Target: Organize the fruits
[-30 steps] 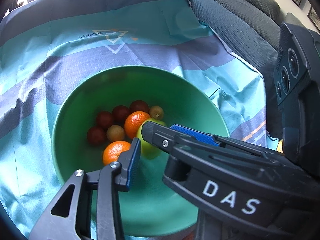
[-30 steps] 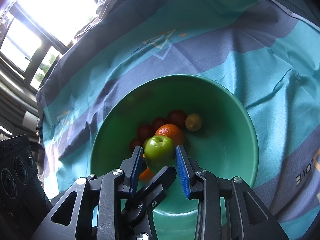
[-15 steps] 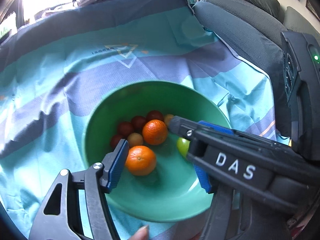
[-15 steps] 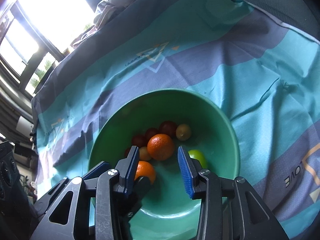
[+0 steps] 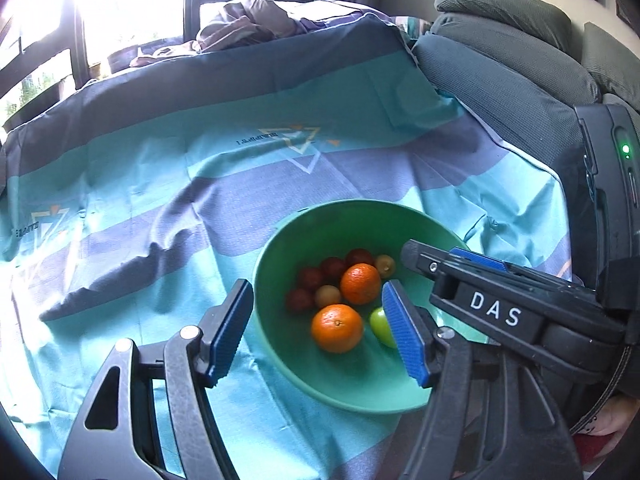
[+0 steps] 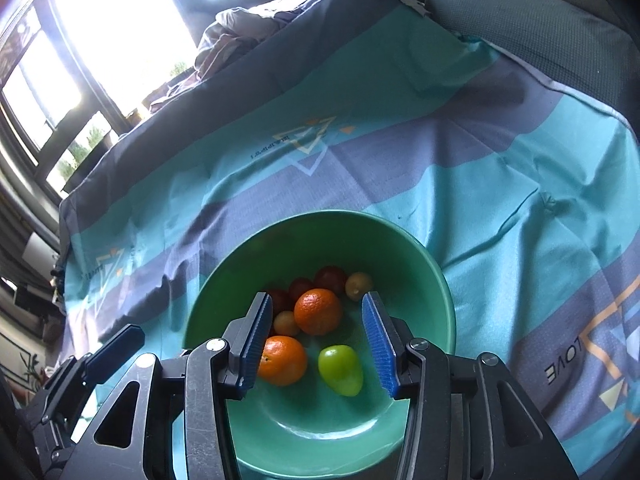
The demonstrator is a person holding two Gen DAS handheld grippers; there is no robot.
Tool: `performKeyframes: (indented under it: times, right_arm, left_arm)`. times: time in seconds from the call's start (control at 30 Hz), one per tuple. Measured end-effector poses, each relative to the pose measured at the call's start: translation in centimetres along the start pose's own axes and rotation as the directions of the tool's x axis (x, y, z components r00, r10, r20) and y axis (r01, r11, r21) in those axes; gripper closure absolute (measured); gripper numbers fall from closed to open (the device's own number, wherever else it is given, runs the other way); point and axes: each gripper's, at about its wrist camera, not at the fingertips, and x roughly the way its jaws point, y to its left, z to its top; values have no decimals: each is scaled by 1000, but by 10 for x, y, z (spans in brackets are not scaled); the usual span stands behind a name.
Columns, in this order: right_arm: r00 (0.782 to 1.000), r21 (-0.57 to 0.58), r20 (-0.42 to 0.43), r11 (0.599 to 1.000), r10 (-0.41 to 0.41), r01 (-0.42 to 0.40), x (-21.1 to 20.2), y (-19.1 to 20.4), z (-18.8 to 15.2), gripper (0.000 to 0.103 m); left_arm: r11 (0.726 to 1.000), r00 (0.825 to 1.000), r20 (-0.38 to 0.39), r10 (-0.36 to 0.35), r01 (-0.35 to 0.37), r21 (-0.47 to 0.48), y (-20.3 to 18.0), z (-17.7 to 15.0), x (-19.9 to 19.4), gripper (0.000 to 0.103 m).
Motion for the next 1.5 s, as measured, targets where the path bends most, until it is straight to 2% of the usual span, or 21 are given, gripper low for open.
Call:
performKeyframes:
  times: [1.2, 1.5]
  right_arm:
    - [998, -9, -4, 998, -66, 66, -1, 4, -2, 55]
    - [996, -9, -8, 996, -89, 88, 0, 3, -2, 55]
  left_arm:
    - [1000, 999, -22, -26, 26, 0, -6, -4, 2, 36]
    - [1000, 1000, -29, -7, 7, -1, -6, -5, 2, 35]
